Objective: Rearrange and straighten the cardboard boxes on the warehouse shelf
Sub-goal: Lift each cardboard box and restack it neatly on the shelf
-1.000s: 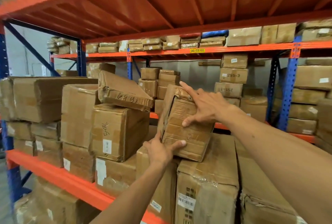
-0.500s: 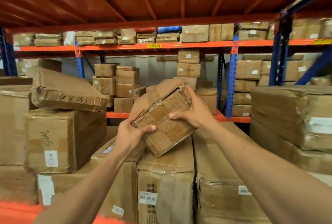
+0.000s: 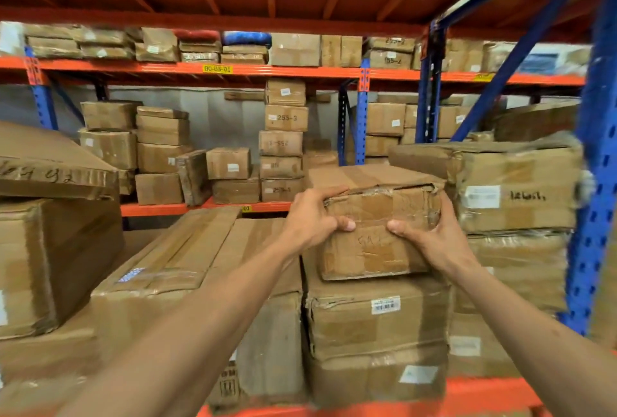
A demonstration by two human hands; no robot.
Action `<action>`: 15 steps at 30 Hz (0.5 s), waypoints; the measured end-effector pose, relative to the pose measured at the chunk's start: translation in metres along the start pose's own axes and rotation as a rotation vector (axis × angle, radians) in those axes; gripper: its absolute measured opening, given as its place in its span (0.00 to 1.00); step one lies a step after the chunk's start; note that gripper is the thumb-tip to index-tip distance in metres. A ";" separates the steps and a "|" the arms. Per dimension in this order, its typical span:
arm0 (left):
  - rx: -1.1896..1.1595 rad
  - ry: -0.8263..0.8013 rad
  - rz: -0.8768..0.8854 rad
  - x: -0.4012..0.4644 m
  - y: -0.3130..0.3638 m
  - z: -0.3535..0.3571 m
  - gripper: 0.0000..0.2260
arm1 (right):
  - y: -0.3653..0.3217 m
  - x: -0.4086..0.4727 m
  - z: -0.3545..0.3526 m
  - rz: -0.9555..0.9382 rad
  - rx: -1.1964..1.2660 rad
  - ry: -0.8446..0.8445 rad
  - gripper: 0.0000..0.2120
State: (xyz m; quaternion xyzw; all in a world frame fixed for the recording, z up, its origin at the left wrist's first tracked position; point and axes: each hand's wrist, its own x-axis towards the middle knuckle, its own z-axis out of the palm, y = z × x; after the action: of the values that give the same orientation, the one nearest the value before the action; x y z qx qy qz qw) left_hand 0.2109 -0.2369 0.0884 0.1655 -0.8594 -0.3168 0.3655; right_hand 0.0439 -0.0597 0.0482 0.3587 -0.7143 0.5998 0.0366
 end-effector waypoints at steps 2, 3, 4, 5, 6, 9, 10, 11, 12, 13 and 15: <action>0.046 -0.037 0.031 0.003 0.009 0.014 0.35 | 0.015 -0.010 -0.011 0.049 0.003 0.021 0.61; 0.047 -0.043 0.032 0.005 0.011 0.017 0.35 | 0.017 -0.011 -0.013 0.055 -0.013 0.022 0.61; 0.044 -0.046 0.026 0.006 0.011 0.017 0.36 | 0.017 -0.010 -0.014 0.057 -0.044 0.016 0.61; 0.037 -0.054 0.016 0.005 0.010 0.017 0.36 | 0.015 -0.009 -0.016 0.060 -0.089 0.011 0.61; 0.019 -0.061 0.002 0.004 0.008 0.017 0.36 | 0.011 -0.007 -0.017 0.063 -0.153 0.009 0.62; -0.033 -0.070 -0.023 -0.003 0.002 0.020 0.36 | -0.005 -0.003 -0.026 0.061 -0.452 0.009 0.65; -0.037 -0.076 -0.023 -0.004 0.002 0.020 0.36 | -0.013 -0.002 -0.029 0.051 -0.558 0.001 0.66; -0.040 -0.084 -0.025 -0.005 0.003 0.020 0.37 | -0.021 0.000 -0.031 0.021 -0.642 -0.010 0.68; -0.036 -0.095 -0.024 -0.006 0.004 0.019 0.37 | -0.029 0.001 -0.033 -0.024 -0.711 -0.021 0.70; -0.023 -0.104 -0.020 -0.008 0.005 0.018 0.38 | -0.037 0.002 -0.034 -0.075 -0.784 -0.035 0.71; 0.024 -0.129 -0.017 -0.011 0.004 0.015 0.39 | -0.055 0.004 -0.032 -0.179 -0.963 -0.050 0.72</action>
State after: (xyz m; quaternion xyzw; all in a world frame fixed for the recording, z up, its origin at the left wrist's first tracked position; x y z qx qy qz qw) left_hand 0.2071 -0.2218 0.0771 0.1564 -0.8835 -0.3196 0.3048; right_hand 0.0591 -0.0345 0.1046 0.3753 -0.8775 0.1869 0.2328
